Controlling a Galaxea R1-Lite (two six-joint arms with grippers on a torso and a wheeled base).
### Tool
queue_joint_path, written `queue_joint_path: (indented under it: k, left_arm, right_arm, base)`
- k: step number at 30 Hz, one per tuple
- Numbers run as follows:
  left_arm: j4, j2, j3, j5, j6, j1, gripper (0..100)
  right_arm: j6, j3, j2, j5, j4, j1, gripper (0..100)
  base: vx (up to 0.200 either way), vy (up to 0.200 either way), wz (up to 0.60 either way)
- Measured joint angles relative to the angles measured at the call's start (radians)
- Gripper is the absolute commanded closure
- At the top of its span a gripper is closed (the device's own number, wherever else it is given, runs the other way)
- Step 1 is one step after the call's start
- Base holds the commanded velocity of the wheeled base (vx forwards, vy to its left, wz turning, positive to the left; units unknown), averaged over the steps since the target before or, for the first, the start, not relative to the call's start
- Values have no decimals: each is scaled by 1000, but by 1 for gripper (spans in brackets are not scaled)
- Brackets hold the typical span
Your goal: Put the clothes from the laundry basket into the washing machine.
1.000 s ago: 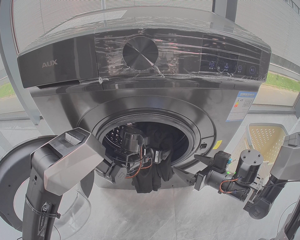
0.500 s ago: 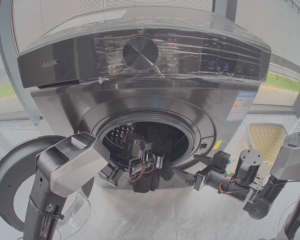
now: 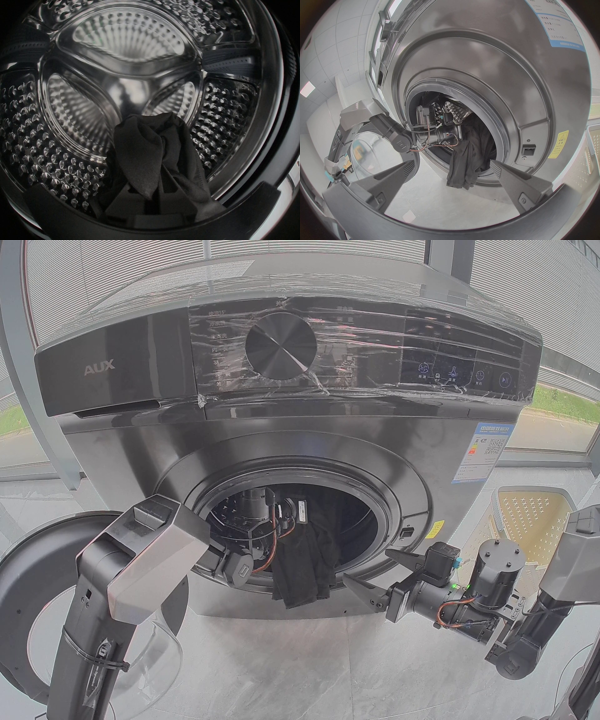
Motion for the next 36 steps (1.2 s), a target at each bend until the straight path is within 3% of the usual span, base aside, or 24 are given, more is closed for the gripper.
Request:
queue_joint_path:
  k: [2,3,11,16,20,31,32,36]
  left_arm:
    - [-10,7,-5,-2,0,4,100]
    - [-16,10,-3,-8,0,6,0]
    - [-15,-5,76,-46,0,2,0]
    - [-17,-43,204,-156,1,-16,0]
    - [-20,-61,275,-202,6,-26,0]
    - [-45,-21,276,-211,14,-31,0]
    - [-45,-14,272,-208,15,-30,100]
    - [-47,8,259,-202,19,-30,100]
  right_arm:
    - [0,0,0,0,0,1,0]
    - [0,0,0,-1,0,2,0]
    - [1,0,0,0,0,1,0]
    - [2,-1,0,1,0,2,0]
    - [3,-2,0,1,-1,1,0]
    - [2,-19,-2,3,-2,3,0]
    - [2,-23,-4,3,-1,3,0]
    - [2,-46,-10,5,-3,4,0]
  base:
    - [0,0,0]
    - [0,0,0]
    - [0,0,0]
    - [0,0,0]
    - [0,0,0]
    - [0,0,0]
    - [0,0,0]
    - [0,0,0]
